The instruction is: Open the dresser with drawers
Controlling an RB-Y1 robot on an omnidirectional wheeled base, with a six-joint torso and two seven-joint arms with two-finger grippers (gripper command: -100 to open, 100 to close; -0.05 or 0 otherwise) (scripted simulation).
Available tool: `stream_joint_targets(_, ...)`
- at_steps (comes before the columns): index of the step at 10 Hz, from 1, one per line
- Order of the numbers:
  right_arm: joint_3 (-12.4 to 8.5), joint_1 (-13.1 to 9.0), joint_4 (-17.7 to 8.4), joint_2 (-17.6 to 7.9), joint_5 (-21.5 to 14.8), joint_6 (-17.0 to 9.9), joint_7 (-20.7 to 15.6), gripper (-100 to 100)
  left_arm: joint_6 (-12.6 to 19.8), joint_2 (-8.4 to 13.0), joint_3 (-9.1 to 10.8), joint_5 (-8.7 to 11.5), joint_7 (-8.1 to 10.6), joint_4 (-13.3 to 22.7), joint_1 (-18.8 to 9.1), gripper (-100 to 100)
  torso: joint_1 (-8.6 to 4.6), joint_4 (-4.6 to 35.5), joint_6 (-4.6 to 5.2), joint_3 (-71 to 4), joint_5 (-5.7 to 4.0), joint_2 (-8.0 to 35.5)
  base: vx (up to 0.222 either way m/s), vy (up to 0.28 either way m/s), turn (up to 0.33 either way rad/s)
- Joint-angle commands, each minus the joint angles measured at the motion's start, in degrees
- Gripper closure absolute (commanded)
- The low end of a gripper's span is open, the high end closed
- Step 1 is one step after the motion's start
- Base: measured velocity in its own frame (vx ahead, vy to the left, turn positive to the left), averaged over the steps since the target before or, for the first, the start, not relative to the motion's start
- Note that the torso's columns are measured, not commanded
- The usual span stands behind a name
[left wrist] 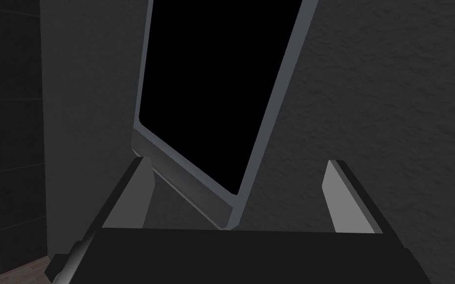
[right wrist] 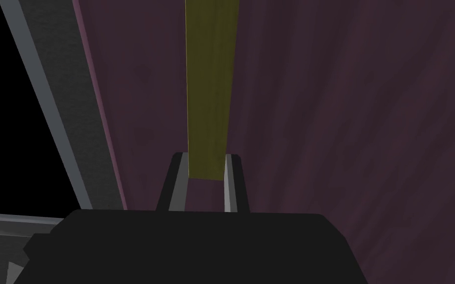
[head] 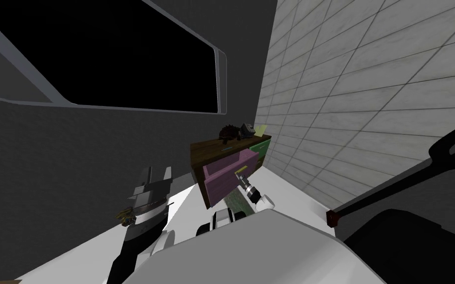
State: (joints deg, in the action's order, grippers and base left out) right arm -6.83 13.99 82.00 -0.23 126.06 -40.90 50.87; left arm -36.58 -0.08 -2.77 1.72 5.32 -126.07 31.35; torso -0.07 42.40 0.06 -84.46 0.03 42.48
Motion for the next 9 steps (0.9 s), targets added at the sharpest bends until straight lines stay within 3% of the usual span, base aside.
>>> stream_joint_targets(1, 0.1, 0.3, 0.3, -0.3, 0.1, -0.1, 0.2, 100, 0.0, 0.0, 0.00, 0.0, 0.00, 0.0, 0.0, 0, 0.00, 0.0, 0.02, 0.0, 0.02, 0.0, -0.088, -0.026, -0.006)
stream_joint_targets(2, 0.7, -0.3, 2.0, -1.6, -0.7, 2.5, 2.9, -100, 0.0, 0.0, 0.00, 0.0, 0.00, 0.0, 0.0, 0, 0.16, 0.0, -0.04, -0.2, 0.06, -0.3, -0.053, -0.001, 0.067)
stream_joint_targets(3, 0.7, -0.3, 2.0, -1.6, -0.7, 2.5, 2.9, -100, 0.0, 0.0, -0.01, 0.0, 0.00, 0.0, 0.0, 0, 0.23, -0.1, -0.08, -0.2, 0.06, -0.4, -0.052, 0.002, 0.045)
stream_joint_targets(9, 2.3, -2.7, 7.3, -5.4, -3.1, 10.3, 10.9, -100, 0.0, 0.0, 0.00, 0.0, 0.00, 0.0, 0.0, 0, 0.06, -0.1, -0.06, -0.1, -0.03, -0.2, -0.053, 0.003, 0.053)
